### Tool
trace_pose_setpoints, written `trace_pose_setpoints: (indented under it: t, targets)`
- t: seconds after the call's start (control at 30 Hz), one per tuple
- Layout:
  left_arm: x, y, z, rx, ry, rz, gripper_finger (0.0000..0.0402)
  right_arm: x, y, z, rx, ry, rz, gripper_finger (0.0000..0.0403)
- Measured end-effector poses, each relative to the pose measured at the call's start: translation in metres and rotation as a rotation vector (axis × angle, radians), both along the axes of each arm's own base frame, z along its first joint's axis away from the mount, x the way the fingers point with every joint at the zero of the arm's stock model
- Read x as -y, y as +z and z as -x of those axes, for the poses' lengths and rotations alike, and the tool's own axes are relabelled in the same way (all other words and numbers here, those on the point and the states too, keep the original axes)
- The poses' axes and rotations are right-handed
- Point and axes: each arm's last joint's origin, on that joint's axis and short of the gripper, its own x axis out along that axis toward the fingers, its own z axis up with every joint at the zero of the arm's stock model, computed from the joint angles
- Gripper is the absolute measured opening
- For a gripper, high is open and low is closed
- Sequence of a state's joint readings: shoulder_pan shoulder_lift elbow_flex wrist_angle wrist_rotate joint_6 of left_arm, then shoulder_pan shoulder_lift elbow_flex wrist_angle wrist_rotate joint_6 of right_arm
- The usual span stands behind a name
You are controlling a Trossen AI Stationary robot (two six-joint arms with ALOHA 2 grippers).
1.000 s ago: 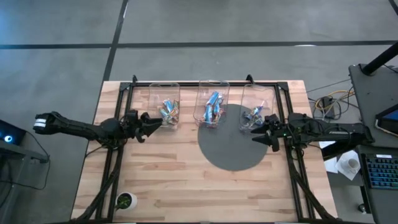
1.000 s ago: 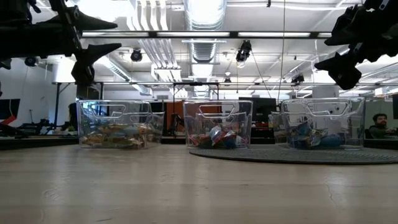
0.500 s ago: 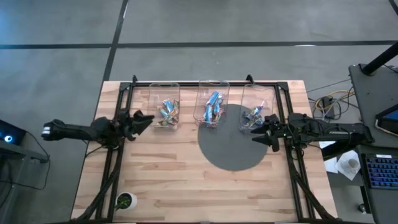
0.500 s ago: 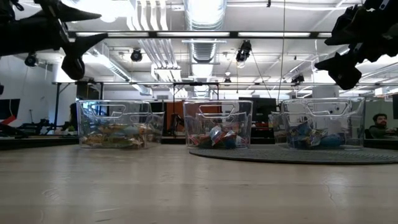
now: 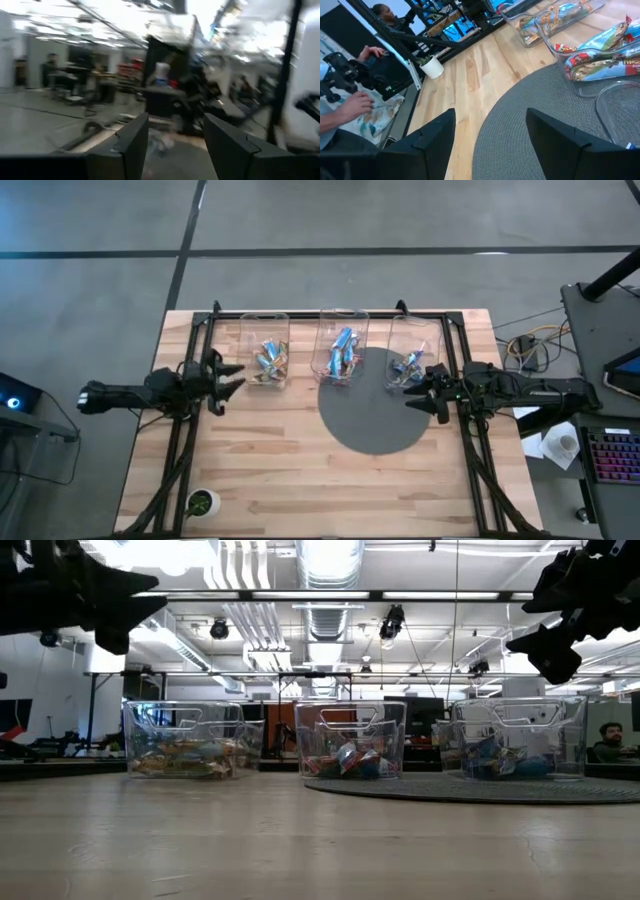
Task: Pick and place Granola Bars by type
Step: Return to Home Position
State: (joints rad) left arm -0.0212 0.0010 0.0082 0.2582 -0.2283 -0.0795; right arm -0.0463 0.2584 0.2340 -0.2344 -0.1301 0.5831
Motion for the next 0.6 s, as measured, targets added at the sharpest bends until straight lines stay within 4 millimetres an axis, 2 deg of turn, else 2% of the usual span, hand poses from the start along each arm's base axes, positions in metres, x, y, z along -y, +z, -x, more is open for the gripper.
trace_pose_setpoints:
  t: [0.13,0.23,0.43,0.6]
  targets:
    - [-0.004,-0.007,-0.002,-0.077,-0.107,-0.063,0.0171,0.000,0.000,0.000,0.000,0.000,0.000,0.0233]
    - [-0.008,-0.014,-0.002,-0.145,-0.152,-0.037,0.0171,0.000,0.000,0.000,0.000,-0.001,0.000,0.0233]
    - [-0.010,-0.016,-0.002,-0.177,-0.022,-0.047,0.0171,0.000,0.000,0.000,0.000,-0.001,0.000,0.0233]
    - [-0.008,-0.016,-0.002,-0.162,0.038,0.034,0.0171,0.000,0.000,0.000,-0.001,-0.001,0.000,0.0233]
